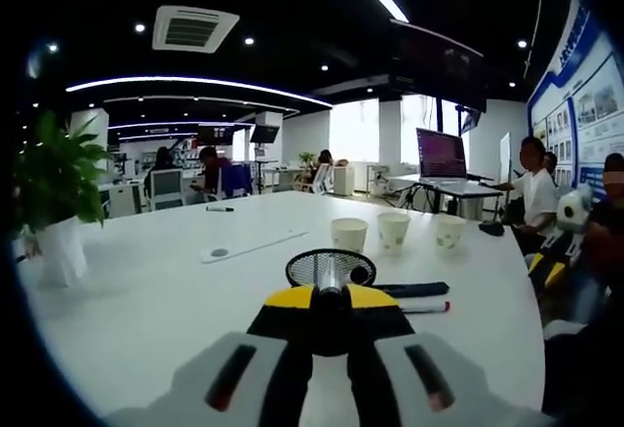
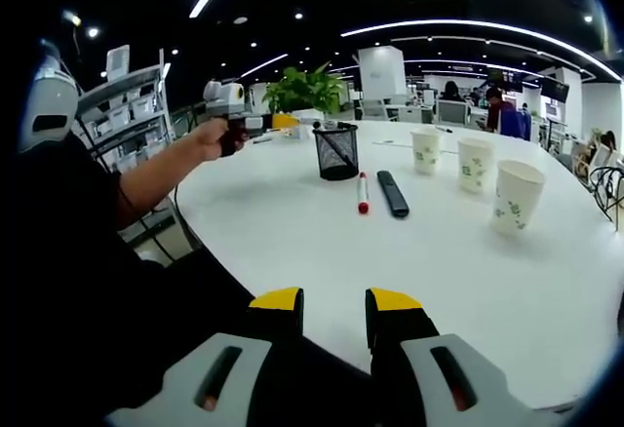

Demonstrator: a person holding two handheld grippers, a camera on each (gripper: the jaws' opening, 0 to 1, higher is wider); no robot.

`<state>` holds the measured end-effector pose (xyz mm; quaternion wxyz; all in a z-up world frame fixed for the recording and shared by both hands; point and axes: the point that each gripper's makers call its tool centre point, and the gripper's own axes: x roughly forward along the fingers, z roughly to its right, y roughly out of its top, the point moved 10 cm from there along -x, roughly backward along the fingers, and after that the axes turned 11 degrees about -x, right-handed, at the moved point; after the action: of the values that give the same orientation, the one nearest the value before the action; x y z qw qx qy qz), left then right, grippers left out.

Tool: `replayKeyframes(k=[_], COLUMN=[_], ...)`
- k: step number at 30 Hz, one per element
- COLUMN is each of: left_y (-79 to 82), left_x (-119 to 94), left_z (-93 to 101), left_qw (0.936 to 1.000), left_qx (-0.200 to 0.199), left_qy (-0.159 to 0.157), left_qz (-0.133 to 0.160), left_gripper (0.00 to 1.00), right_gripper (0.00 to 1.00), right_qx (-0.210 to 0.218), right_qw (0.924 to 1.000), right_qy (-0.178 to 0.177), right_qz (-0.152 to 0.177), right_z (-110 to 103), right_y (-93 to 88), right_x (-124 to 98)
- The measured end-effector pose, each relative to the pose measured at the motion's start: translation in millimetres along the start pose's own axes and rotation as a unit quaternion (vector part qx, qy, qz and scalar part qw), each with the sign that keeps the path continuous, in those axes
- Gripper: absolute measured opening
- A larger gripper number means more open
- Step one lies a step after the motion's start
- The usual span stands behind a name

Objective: Place the scattered laser pointers and whiteboard markers into the pen holder and stack the scattered paper cups together

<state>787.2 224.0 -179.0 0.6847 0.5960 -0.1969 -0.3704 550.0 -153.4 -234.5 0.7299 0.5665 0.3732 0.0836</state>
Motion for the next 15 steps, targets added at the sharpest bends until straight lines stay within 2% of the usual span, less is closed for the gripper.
replayKeyframes(k=[15], left_y=[7.4], left_x=[2.4], left_z=[7.3], left_qw=[0.9999], left_qx=[0.001], left_qy=[-0.001], left_qz=[0.015], left_gripper=[0.13], right_gripper=[0.28], right_qx=[0.005], right_qw=[1.0000], right_qy=[-0.002], right_qz=[-0.003], right_z=[-0.7], right_y=[-4.2], right_x=[-2.8])
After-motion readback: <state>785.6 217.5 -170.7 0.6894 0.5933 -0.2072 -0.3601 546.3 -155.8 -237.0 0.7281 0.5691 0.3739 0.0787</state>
